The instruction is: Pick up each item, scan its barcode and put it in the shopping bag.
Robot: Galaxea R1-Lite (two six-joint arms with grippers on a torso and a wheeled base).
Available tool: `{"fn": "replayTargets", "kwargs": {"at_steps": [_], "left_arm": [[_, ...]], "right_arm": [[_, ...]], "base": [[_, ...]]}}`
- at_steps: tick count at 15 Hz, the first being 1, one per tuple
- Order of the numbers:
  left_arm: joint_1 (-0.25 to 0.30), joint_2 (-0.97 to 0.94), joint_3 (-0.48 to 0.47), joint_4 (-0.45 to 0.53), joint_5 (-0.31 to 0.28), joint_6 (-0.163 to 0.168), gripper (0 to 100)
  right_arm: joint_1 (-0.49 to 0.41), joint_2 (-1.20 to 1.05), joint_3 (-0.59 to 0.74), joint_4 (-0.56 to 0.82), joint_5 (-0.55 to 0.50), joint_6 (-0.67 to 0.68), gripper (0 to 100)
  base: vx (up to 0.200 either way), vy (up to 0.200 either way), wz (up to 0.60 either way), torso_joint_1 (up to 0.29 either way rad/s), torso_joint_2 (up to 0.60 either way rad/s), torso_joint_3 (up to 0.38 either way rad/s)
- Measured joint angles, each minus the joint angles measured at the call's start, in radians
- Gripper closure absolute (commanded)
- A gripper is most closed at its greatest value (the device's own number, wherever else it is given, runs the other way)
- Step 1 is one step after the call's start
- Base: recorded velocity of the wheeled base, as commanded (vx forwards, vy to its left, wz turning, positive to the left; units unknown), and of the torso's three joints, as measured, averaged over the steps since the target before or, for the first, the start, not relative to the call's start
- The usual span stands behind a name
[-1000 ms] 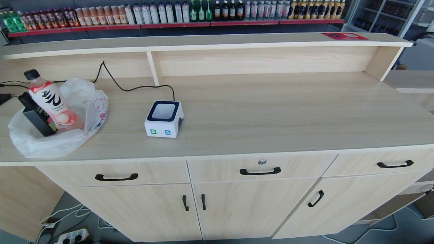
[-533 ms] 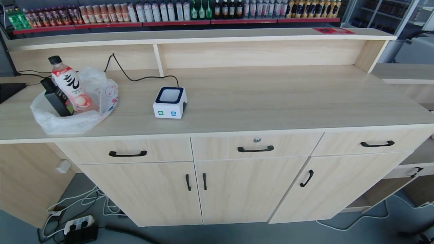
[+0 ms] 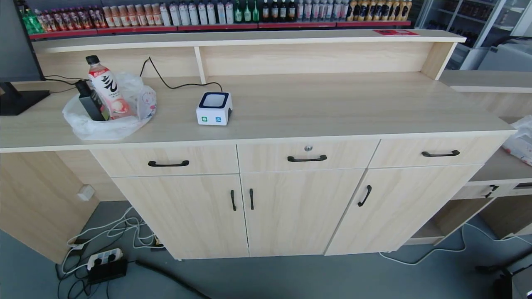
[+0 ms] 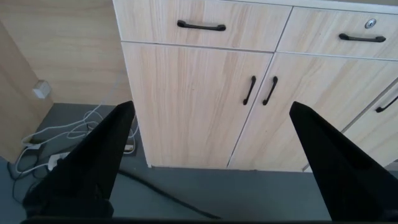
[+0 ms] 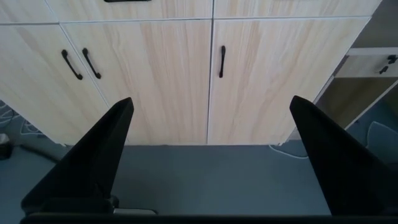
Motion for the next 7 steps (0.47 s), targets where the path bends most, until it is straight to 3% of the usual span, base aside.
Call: {"fn": "replayTargets", "kwargs": {"at_steps": [7], "left_arm": [[0.0,0.0,0.0,0.0,0.0,0.006,0]], "right_arm": [[0.0,0.0,0.0,0.0,0.0,-0.023,0]], "base": [[0.0,0.0,0.0,0.0,0.0,0.0]]}}
